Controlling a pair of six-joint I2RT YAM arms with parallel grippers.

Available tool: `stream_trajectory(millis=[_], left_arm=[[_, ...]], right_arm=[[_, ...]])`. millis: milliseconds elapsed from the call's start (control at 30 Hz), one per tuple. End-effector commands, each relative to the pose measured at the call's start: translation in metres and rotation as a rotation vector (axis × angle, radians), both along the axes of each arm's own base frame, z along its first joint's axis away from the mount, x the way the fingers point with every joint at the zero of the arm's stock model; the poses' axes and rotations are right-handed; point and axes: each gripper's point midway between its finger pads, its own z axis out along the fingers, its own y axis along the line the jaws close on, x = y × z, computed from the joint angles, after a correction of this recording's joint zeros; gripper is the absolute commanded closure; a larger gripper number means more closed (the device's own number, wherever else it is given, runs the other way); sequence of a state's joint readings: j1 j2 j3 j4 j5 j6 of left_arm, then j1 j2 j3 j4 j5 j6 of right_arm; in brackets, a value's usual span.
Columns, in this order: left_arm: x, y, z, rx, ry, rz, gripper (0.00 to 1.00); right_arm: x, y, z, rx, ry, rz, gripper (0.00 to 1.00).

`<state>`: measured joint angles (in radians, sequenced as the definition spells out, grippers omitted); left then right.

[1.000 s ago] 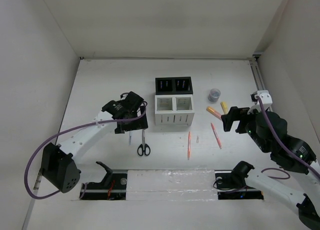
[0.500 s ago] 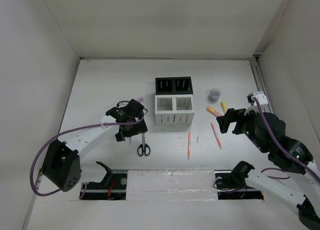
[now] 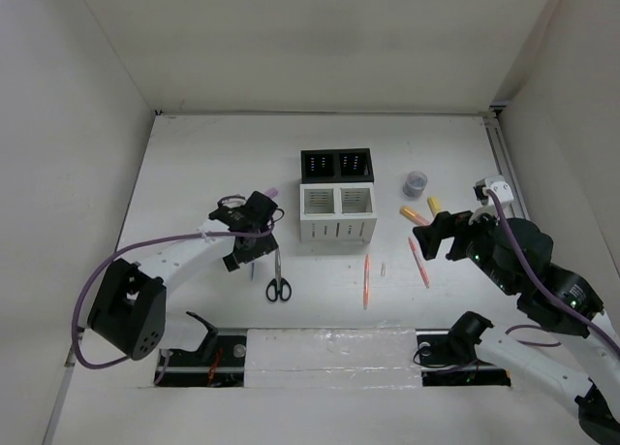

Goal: Sort the stationery into containers
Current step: Pick up the pen from the center of the board.

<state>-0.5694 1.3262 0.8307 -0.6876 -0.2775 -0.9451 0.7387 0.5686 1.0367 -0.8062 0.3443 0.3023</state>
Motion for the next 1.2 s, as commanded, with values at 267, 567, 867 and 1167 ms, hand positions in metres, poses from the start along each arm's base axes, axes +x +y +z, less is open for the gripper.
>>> stream_trajectory(millis=[267,567,867,1167], left_arm=[[0.014,0.006,-0.017,0.072,-0.011,0.012,0.31],[0.009,0.007,-0.028,0.076,0.012,0.0,0.35],[0.01,0.004,-0.04,0.072,0.02,-0.011,0.43],[0.005,0.008,-0.047,0.086,0.038,-0.02,0.52]], right_arm=[[-0.001,0.002,0.017,0.049,-0.063,0.021,0.0],[-0.004,0.005,0.018,0.075,-0.059,0.034,0.0],[-0.005,0.004,0.022,0.081,-0.066,0.034,0.0],[-0.003,0.006,0.02,0.083,-0.056,0.031,0.0]])
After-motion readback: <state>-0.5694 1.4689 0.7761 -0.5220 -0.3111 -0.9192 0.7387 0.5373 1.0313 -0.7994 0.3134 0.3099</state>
